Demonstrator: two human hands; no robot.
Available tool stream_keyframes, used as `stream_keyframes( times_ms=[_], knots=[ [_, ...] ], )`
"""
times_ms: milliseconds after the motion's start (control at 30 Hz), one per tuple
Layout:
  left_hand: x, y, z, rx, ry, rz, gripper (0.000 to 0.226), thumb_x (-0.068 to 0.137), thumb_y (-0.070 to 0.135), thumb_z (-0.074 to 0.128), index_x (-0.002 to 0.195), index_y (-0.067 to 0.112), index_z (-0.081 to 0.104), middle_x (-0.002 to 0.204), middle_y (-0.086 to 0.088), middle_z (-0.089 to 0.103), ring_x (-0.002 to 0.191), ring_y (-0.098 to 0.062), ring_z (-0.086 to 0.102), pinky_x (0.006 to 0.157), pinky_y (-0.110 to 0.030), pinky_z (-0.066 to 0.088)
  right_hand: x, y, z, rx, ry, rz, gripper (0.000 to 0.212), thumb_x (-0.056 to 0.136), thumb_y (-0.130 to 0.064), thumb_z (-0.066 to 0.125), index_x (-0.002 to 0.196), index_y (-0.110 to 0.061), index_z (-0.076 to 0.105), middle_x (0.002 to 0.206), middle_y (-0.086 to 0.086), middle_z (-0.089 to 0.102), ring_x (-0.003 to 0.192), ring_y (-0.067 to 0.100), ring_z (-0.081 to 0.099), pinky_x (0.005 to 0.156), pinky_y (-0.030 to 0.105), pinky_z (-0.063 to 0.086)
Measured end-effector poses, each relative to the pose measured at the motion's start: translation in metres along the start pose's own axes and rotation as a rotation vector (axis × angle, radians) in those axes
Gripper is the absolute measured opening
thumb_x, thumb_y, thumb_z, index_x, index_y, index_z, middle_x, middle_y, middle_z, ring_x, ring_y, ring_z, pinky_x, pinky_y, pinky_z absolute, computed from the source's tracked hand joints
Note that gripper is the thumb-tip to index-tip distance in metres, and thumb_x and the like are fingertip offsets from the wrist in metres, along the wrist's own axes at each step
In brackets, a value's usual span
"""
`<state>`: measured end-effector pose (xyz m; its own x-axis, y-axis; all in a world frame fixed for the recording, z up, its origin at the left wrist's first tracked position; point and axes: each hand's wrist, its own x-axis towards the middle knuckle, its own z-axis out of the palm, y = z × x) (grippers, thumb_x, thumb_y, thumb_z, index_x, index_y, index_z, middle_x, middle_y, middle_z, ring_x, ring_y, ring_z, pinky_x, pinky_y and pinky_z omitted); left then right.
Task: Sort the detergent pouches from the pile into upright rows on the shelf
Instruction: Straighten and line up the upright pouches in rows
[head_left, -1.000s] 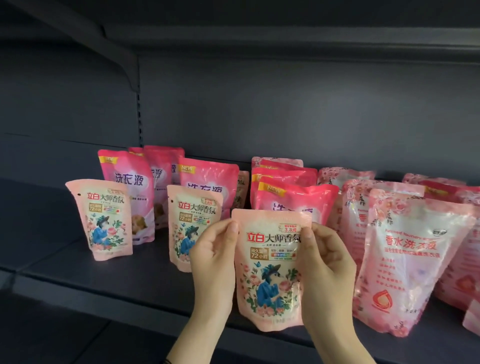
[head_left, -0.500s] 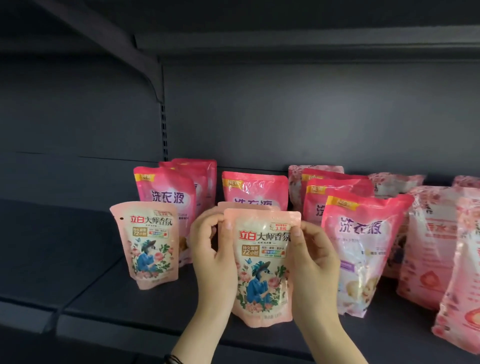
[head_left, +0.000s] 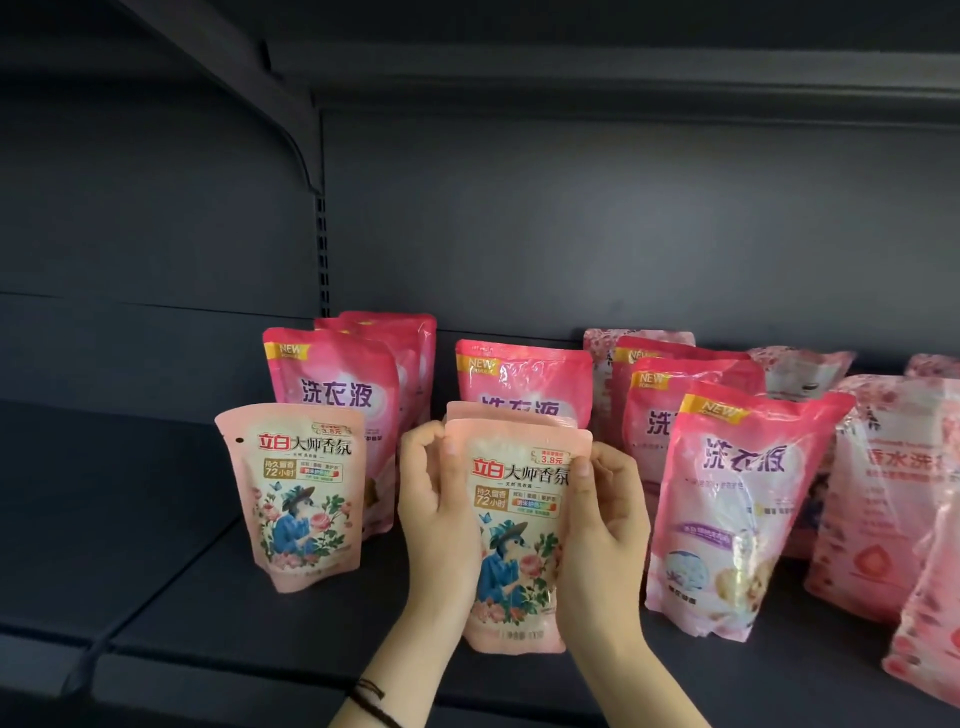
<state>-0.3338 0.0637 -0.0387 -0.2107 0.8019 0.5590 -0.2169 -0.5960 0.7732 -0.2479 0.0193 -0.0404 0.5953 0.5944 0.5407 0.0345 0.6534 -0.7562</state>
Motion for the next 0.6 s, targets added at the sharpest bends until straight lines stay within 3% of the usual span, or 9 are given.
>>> stream_keyframes(
  times_ms=[133,267,367,400,500,600],
  knots=[
    [0.005,-0.005,0.005,0.032,0.046,0.041,0.010,0.098,0.028,0.045,0.096,0.034,0.053,0.086,0.012,0.063,0.076,-0.007,0.062,0.066,-0.025,0.053,0.005,0.006,0.006,-0.012,0.027,-0.051,0.021,0.098,-0.019,0.050,0.090,-0.034,0.062,0.083,-0.011,0.066,0.076,0.003,0.064,0.062,0.017,0.052],
    [0.010,-0.007,0.000,0.050,0.021,0.037,0.009,0.098,0.030,0.046,0.098,0.032,0.055,0.087,0.009,0.064,0.077,-0.007,0.062,0.066,-0.022,0.052,0.010,0.008,0.004,-0.038,-0.008,-0.051,0.018,0.099,-0.020,0.050,0.091,-0.031,0.062,0.084,-0.009,0.066,0.076,0.006,0.062,0.064,0.021,0.052],
    [0.015,-0.006,-0.008,0.067,-0.053,0.013,0.009,0.097,0.028,0.049,0.100,0.029,0.057,0.081,0.007,0.063,0.069,-0.010,0.059,0.059,-0.021,0.047,0.012,0.008,-0.001,-0.084,-0.043,-0.030,0.018,0.099,-0.020,0.050,0.089,-0.031,0.061,0.083,-0.006,0.065,0.076,0.010,0.061,0.065,0.025,0.053],
    [0.017,-0.005,-0.011,0.060,-0.071,0.004,0.008,0.096,0.026,0.051,0.102,0.029,0.057,0.085,0.010,0.064,0.074,-0.006,0.062,0.061,-0.018,0.048,0.013,0.007,-0.003,-0.095,-0.049,-0.023,0.020,0.098,-0.020,0.050,0.087,-0.032,0.061,0.081,-0.007,0.065,0.074,0.009,0.060,0.064,0.025,0.052],
    [0.024,0.007,-0.018,0.069,-0.124,0.012,0.019,0.095,0.017,0.056,0.108,0.030,0.055,0.112,0.016,0.064,0.107,0.003,0.059,0.088,-0.011,0.046,0.016,-0.002,-0.005,-0.130,-0.063,-0.021,0.021,0.097,-0.011,0.051,0.088,-0.029,0.059,0.079,-0.015,0.064,0.072,0.000,0.060,0.062,0.017,0.050],
    [0.038,0.030,-0.020,0.173,-0.214,0.144,0.029,0.094,0.007,0.055,0.116,0.025,0.051,0.124,0.009,0.059,0.117,0.001,0.054,0.100,-0.015,0.041,0.023,-0.018,-0.005,-0.198,-0.128,-0.072,0.024,0.092,-0.001,0.053,0.102,-0.023,0.053,0.096,-0.013,0.063,0.088,0.000,0.062,0.072,0.017,0.051]
  ],
)
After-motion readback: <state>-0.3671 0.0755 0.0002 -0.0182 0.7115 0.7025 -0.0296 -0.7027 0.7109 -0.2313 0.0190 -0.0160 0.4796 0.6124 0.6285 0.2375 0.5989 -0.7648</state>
